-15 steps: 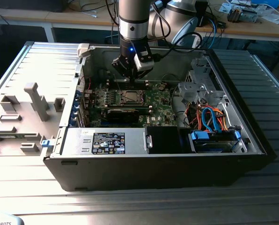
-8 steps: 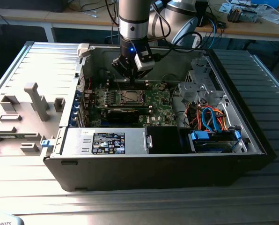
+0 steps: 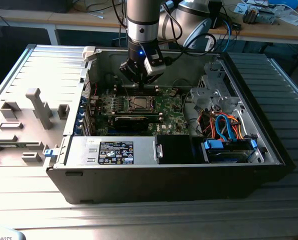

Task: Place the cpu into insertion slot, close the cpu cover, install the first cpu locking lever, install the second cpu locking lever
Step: 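Install the first cpu locking lever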

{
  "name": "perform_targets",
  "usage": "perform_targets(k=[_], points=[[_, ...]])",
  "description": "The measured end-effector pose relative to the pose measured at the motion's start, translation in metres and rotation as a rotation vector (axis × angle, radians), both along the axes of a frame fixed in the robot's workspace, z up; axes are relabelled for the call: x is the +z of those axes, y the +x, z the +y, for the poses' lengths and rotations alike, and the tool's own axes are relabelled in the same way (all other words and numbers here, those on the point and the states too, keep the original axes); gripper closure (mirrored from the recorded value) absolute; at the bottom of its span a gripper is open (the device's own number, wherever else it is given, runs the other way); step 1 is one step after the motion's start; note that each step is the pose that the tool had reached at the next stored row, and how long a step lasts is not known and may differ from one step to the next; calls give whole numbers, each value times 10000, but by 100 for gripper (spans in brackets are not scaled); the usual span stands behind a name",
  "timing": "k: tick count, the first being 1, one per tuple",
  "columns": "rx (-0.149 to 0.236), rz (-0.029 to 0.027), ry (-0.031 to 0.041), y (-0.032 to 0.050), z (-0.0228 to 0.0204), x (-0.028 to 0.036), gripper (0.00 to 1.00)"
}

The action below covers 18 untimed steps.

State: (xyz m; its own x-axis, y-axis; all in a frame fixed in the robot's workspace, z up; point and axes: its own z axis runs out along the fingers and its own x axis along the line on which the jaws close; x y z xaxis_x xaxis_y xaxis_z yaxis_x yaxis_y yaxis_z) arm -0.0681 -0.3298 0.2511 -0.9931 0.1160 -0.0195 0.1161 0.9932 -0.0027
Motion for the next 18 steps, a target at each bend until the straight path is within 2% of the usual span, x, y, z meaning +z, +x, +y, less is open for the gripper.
perform_targets(k=[18], points=[[305, 0, 0, 0, 0, 0, 89]])
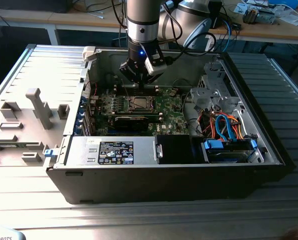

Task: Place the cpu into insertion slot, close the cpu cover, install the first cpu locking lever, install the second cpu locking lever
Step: 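Install the first cpu locking lever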

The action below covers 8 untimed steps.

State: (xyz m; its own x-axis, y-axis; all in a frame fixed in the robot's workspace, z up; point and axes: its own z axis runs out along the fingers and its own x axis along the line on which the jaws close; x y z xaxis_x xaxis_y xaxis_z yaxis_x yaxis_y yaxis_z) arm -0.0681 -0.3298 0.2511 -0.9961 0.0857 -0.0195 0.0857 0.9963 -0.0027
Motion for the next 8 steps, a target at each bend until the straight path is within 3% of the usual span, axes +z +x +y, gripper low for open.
perform_targets(k=[8], points=[[114, 0, 0, 0, 0, 0, 89]])
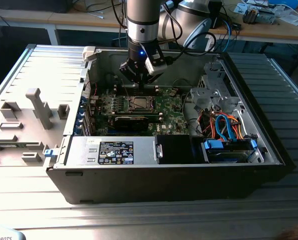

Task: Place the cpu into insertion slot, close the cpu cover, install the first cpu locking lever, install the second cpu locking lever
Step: 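Install the first cpu locking lever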

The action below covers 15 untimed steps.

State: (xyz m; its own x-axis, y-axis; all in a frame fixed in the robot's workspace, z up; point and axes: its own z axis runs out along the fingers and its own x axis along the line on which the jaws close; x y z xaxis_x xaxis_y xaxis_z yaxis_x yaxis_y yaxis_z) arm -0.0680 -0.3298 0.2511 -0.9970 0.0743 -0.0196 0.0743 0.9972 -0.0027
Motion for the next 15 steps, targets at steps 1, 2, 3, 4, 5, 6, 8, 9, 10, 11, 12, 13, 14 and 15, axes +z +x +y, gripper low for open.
perform_targets(k=[1, 2, 3, 4, 5, 6, 8, 9, 10, 11, 12, 13, 14, 15], points=[[7, 0, 0, 0, 0, 0, 89], [14, 0, 0, 0, 0, 0, 89], [18, 1, 0, 0, 0, 0, 89], [21, 0, 0, 0, 0, 0, 89], [27, 0, 0, 0, 0, 0, 89], [30, 0, 0, 0, 0, 0, 89], [37, 0, 0, 0, 0, 0, 89], [41, 1, 0, 0, 0, 0, 89], [45, 0, 0, 0, 0, 0, 89], [53, 1, 0, 0, 0, 0, 89], [62, 0, 0, 0, 0, 0, 89], [66, 1, 0, 0, 0, 0, 89], [72, 0, 0, 0, 0, 0, 89], [75, 0, 0, 0, 0, 0, 89]])
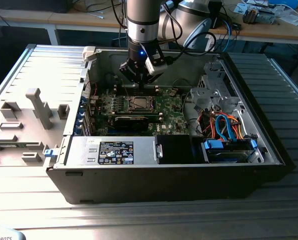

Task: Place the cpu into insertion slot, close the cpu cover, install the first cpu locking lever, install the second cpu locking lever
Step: 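Install the first cpu locking lever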

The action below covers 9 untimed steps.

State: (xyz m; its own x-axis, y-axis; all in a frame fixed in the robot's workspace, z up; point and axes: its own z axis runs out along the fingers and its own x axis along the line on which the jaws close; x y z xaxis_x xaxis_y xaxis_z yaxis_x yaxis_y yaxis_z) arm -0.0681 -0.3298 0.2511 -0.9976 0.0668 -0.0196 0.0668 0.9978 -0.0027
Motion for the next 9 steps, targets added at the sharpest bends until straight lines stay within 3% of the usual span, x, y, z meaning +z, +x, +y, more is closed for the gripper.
perform_targets(k=[9], points=[[33, 0, 0, 0, 0, 0, 89]])
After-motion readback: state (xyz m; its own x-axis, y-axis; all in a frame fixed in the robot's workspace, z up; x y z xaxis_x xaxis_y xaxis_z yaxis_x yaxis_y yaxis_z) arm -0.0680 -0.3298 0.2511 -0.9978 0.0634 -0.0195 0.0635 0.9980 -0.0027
